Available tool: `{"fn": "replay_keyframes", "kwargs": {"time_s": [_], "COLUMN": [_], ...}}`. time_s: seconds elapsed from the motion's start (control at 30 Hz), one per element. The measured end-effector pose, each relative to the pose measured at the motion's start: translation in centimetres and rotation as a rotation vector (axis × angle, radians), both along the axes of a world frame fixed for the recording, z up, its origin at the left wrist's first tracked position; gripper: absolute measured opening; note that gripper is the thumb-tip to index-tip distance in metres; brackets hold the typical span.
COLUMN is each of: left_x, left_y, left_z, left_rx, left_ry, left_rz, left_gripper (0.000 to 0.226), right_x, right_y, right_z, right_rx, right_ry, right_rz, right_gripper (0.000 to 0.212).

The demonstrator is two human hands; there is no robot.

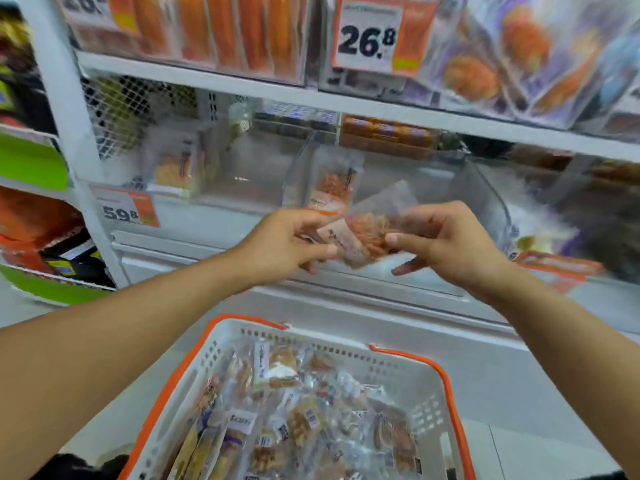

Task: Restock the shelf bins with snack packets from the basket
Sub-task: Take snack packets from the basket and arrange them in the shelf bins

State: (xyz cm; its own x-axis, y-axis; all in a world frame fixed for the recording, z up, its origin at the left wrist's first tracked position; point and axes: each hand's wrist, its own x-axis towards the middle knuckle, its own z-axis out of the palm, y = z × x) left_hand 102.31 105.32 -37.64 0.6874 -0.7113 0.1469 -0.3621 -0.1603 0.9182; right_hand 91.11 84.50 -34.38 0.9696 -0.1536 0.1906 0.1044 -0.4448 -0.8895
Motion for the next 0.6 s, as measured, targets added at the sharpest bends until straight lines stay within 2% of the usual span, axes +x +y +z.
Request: {"fn": "replay_keyframes", "kwargs": {"time_s": [0.1, 0.17, 0.23, 0.33, 0.47, 0.6], "left_x": [2.1, 3.6, 4.8, 6.2, 7.3, 7.9], "left_y": [0.1, 0.5, 1.1, 1.3, 1.2, 1.6], "left_z": [2.1, 2.6, 2.3, 1.6, 1.4, 1.5], "left_rx": [-0.048, -0.02, 0.056, 0.116, 0.117, 0.11], "left_ry": [-0.032, -0.074, -0.125, -0.136, -0.127, -0.089], "left_rz": [0.167, 0.247, 0.29, 0.334, 0.331, 0.312], "left_gripper": [0.032, 0.03, 0.027, 0.025, 0.023, 0.023], "right_x": [1.7, 3.4, 6.4, 11.8, 17.7, 20.7], "right_y": [-1.3, -2.4, -3.3, -3.2, -1.7, -1.6], "right_z": [2.7, 3.6, 3.4, 1.7, -0.2, -0.7], "right_rx": [-0.164, -0.403, -0.643, -0.841, -0.839, -0.825], "right_ry": [-0.289, -0.351, -0.254, -0.011, 0.17, 0.183], "right_rz": [-0.157, -0.221, -0.221, -0.183, -0.155, -0.206], "right_gripper": [0.03, 0.024, 0.008, 0.013, 0.014, 0.019]}}
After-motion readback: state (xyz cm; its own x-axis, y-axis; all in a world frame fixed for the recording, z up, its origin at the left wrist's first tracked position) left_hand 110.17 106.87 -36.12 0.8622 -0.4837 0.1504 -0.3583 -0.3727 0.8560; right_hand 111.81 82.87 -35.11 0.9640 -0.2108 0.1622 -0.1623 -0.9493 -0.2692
